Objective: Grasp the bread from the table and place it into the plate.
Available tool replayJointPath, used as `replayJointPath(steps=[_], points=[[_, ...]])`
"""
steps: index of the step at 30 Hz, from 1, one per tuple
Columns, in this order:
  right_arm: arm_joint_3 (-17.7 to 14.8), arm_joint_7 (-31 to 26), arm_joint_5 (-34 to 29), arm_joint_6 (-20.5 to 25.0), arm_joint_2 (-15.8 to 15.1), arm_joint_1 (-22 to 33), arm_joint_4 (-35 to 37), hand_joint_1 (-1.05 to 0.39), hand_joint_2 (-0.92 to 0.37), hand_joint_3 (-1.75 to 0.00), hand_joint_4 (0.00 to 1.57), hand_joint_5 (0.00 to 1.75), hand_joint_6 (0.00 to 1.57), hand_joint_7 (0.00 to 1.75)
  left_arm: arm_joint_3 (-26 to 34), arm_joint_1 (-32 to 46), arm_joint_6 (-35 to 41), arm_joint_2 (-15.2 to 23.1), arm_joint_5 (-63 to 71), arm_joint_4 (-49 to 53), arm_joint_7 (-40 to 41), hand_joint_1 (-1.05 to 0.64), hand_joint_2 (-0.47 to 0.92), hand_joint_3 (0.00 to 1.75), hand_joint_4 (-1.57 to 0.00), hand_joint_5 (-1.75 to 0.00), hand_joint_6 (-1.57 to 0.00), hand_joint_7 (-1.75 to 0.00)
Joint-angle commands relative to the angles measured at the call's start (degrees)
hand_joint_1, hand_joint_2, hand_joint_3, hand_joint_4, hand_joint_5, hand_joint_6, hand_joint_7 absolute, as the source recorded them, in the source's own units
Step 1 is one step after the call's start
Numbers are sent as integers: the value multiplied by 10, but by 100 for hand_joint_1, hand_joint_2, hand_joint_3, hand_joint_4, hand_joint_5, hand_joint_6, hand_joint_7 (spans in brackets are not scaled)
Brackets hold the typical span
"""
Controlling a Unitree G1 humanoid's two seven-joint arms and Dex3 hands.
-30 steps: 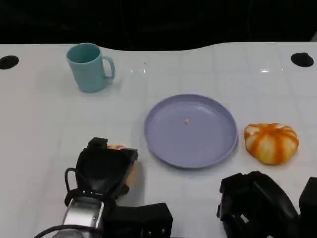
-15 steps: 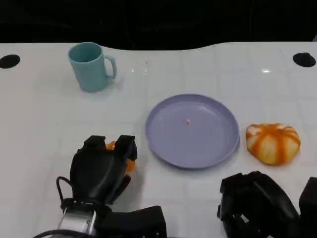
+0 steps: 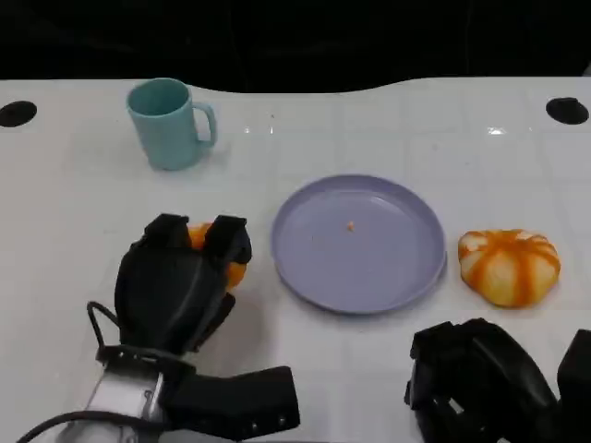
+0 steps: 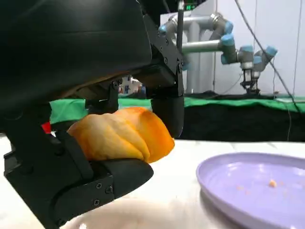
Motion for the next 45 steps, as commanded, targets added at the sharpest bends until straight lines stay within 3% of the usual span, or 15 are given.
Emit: replayJointPath(steps=[1, 10, 24, 32, 40, 45], points=[[-4, 1, 4, -2, -3, 3, 1, -105, -5, -137, 153, 133, 157, 104, 14, 3, -4, 20, 0, -37, -7, -20, 31, 149, -99, -175, -73, -175], [-4, 0, 1, -5, -3, 3, 4, -105, -7, -135, 152, 134, 157, 103, 31, -32, -44, 25, -24, -55, -39, -22, 31, 131, -97, -175, -69, -175], [-4, 6, 4, -13, -1, 7, 7, -105, -5, -136, 153, 134, 157, 103, 15, -122, -103, -23, -68, 7, -95, -26, 20, 147, -104, -175, -79, -175], [1, 6, -7, -32, -3, 10, 9, -105, -7, -136, 154, 132, 157, 102, 4, -166, -148, -64, -112, 90, -119, -25, 25, 149, -106, -175, -83, -175], [-1, 7, 5, -8, -2, 14, -4, -105, -5, -136, 155, 132, 157, 103, -13, -227, -178, -104, -106, 205, -84, -25, 23, 152, -106, -175, -84, -175], [-3, 14, 7, -11, -4, 4, 9, -105, -3, -137, 156, 131, 157, 101, -24, -265, -180, -129, -107, 274, -70, -23, 30, 149, -105, -175, -81, -175]])
